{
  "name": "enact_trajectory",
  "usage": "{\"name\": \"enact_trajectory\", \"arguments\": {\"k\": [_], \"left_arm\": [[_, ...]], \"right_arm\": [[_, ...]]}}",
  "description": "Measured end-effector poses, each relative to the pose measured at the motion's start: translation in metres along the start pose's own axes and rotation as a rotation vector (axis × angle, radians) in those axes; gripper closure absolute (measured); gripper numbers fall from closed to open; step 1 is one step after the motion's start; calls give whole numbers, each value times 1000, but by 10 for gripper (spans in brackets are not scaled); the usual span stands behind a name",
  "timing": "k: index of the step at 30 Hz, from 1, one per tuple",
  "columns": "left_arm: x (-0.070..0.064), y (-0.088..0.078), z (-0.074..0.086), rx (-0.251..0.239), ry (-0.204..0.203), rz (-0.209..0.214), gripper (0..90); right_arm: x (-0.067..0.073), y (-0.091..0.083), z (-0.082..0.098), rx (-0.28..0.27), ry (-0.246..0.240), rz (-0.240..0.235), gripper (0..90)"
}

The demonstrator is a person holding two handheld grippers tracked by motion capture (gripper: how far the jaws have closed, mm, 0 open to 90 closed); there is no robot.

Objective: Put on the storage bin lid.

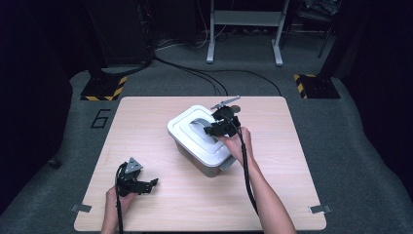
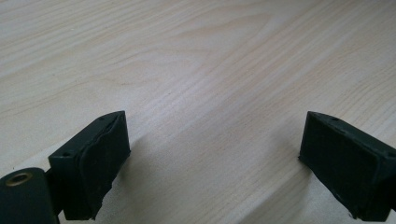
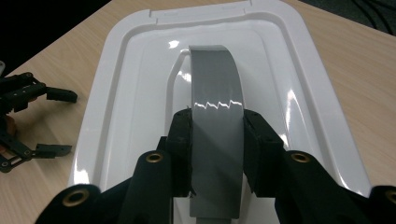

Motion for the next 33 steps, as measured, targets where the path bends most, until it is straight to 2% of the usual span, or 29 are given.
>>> {"name": "enact_trajectory", "arguments": {"k": [1, 4, 9, 16, 18, 19, 20, 22, 25, 30, 33], "left_arm": [[0, 0, 0, 0, 0, 0, 82], [0, 0, 0, -1, -2, -1, 82], [0, 0, 0, 0, 0, 0, 82], [0, 0, 0, -1, 2, -1, 82], [0, 0, 0, 1, 1, 0, 82], [0, 0, 0, -1, -2, 0, 82], [0, 0, 0, 0, 0, 0, 82], [0, 0, 0, -1, -2, 0, 82], [0, 0, 0, 1, 0, 0, 82], [0, 0, 0, -3, -3, -2, 82], [0, 0, 0, -1, -2, 0, 82]], "right_arm": [[1, 1, 1, 4, 9, -10, 671], [1, 2, 2, 9, -17, -1, 670], [3, 2, 3, 13, -9, 5, 670], [2, 2, 3, 12, -28, 6, 661], [2, 2, 3, 13, -31, 13, 626], [2, 0, 2, 9, -30, 16, 549], [2, -1, 2, 8, -27, 20, 527], [1, -3, 1, 2, -31, 26, 420], [-2, -8, 0, -16, -36, 29, 304], [-7, -18, -1, -47, -38, 45, 162], [-10, -26, -2, -70, -41, 47, 124]]}}
Point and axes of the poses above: each handheld gripper's, and its own axes: y roughly forward along the jaws, z roughly out of its underside, x roughly to its left, the point moved 7 cm from there along y, roughly forward along the jaws, and after that the axes turned 5 degrees about -x, right-handed, at the moved point
